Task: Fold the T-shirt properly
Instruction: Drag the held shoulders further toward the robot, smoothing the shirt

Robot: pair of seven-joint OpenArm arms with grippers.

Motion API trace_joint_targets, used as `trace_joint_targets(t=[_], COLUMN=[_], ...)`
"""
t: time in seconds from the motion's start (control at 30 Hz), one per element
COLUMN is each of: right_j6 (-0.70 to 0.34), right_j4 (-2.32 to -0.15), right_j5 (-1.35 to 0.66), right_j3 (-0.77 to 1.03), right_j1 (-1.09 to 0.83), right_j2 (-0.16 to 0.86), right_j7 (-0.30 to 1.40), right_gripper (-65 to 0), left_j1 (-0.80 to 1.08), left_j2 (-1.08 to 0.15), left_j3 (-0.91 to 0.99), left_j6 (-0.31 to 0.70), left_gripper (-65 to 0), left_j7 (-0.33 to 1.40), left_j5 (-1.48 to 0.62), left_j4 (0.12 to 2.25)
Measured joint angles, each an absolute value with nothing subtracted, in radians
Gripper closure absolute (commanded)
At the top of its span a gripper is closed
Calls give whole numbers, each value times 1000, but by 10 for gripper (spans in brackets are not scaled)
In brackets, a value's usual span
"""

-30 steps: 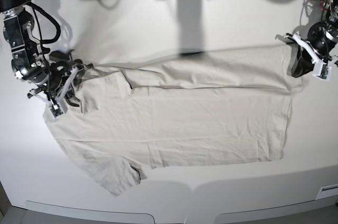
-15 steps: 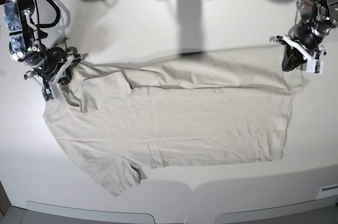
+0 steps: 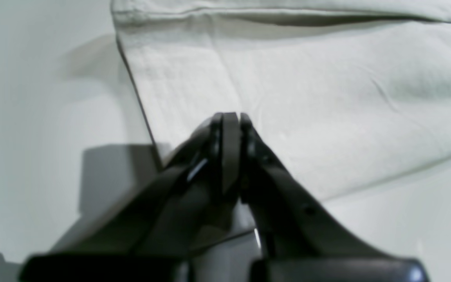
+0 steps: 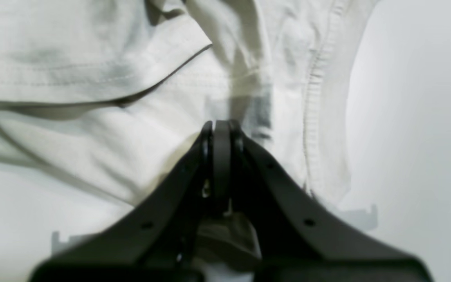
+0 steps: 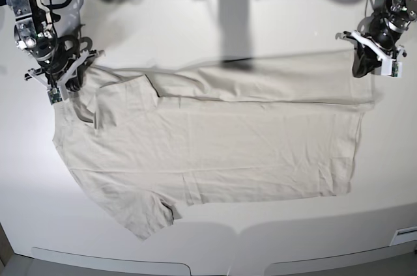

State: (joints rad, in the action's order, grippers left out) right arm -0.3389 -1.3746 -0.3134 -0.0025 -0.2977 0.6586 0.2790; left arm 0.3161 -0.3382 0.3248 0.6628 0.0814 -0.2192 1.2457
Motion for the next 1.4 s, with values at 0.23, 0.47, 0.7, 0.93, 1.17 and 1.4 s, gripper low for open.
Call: trace_joint_targets(t=[0.23, 0.47, 0.7, 0.93, 1.17, 1.4], right_j6=[-399, -487, -499, -483, -481, -483], right_j4=[-1376, -1377, -1383, -1384, -1386, -1385], right_j5=[-317, -345, -351, -344, -344, -342], right_j3=[168, 265, 276, 294, 300, 300], right_j1=[-406, -493, -590, -648, -648, -646], right_j2=[659, 659, 660, 637, 623, 612], right_j7=[247, 237, 192, 149, 143, 134], right_gripper=[0, 0, 0, 0, 0, 0], left_j1=[392, 478, 558, 657, 744, 543], left_j2=[-337, -341, -347, -345, -332, -231], left_j3=[380, 461, 465, 470, 489, 469], left_j6=[689, 734, 733, 725, 691, 702], left_gripper=[0, 0, 0, 0, 0, 0], left_j7=[58, 61, 25, -57, 60, 175], left_j5=[-245, -299, -316, -319, -310, -382], left_j4=[1251, 1251, 1256, 1259, 1482, 1573])
